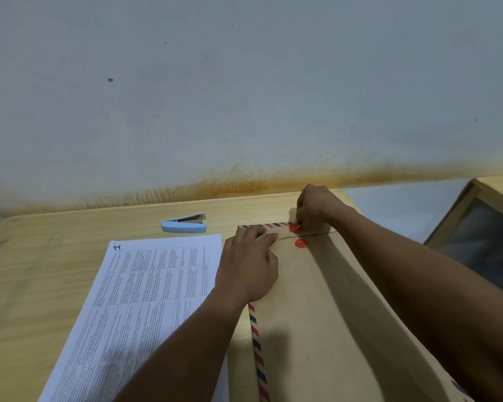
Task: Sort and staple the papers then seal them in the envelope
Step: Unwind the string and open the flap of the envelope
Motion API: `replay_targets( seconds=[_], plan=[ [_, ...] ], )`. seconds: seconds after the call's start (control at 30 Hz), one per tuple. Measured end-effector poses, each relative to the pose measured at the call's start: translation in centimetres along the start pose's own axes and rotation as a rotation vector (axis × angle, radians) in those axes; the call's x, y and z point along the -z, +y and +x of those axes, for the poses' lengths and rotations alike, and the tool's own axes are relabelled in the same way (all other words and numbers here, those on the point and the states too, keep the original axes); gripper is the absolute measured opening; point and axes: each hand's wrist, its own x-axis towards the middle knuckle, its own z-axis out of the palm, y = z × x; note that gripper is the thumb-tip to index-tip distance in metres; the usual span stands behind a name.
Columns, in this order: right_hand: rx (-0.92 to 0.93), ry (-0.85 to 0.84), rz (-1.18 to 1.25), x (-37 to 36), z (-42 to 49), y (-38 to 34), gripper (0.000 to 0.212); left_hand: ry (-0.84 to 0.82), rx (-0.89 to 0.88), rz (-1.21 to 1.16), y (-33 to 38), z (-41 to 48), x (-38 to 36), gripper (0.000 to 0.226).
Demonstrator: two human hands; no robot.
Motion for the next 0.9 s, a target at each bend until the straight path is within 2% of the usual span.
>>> replay_targets(
  seconds=[0.2,0.33,0.5,0.6,0.73,0.9],
  plan=[
    [0.027,-0.120,-0.005,1.7,-0.9,0.6,0.018,0.010,0.015,-0.010,0.1,0.0,-0.1,0.047],
    [0.060,-0.168,0.179,3.6,-3.9,2.9,0.015,0.014,0.002,-0.007,0.0,0.1,-0.2,0.047],
    [0.144,-0.184,0.191,2.2,-6.6,3.4,0.027,0.017,0.004,-0.012,0.1,0.1,-0.1,0.047],
    [0.210,-0.202,0.212,0.6,-7.3,2.8,0.022,0.016,0.000,-0.004,0.1,0.1,-0.1,0.047],
    [0.319,-0.155,0.170,-1.2,-7.4,1.4,0.015,0.007,-0.004,-0.003,0.0,0.1,-0.1,0.047],
    [0.339,-0.064,0.188,-1.2,-6.1,0.1,0.020,0.025,0.002,-0.022,0.1,0.1,0.1,0.044]
  ],
)
